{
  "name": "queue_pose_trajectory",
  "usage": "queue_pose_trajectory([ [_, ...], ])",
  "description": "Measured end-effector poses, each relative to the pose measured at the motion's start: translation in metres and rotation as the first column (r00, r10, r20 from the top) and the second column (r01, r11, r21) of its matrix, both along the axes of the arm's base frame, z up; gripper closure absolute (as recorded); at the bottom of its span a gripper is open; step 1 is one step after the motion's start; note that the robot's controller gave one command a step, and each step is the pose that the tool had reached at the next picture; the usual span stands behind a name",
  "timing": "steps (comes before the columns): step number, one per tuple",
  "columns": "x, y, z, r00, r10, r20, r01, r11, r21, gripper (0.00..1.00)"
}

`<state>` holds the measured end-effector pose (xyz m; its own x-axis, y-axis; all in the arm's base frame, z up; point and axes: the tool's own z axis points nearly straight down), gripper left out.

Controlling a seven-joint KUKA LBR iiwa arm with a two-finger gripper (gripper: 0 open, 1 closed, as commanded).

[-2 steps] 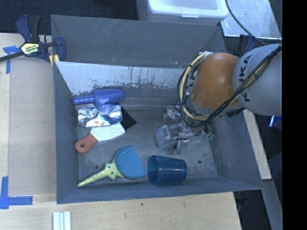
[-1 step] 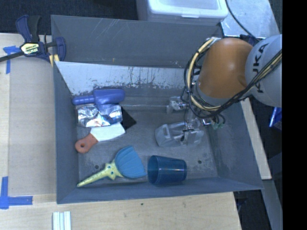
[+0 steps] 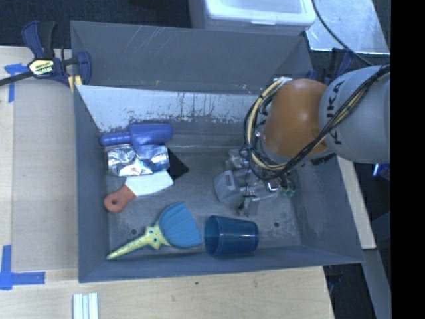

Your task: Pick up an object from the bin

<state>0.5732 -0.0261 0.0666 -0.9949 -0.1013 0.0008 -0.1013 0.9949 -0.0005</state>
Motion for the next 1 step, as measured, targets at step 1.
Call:
queue_pose_trajectory([
  [1, 0.0109, -0.0139, 0.0033, 0.986, 0.166, 0.02, -0.166, 0.986, -0.002, 0.0],
])
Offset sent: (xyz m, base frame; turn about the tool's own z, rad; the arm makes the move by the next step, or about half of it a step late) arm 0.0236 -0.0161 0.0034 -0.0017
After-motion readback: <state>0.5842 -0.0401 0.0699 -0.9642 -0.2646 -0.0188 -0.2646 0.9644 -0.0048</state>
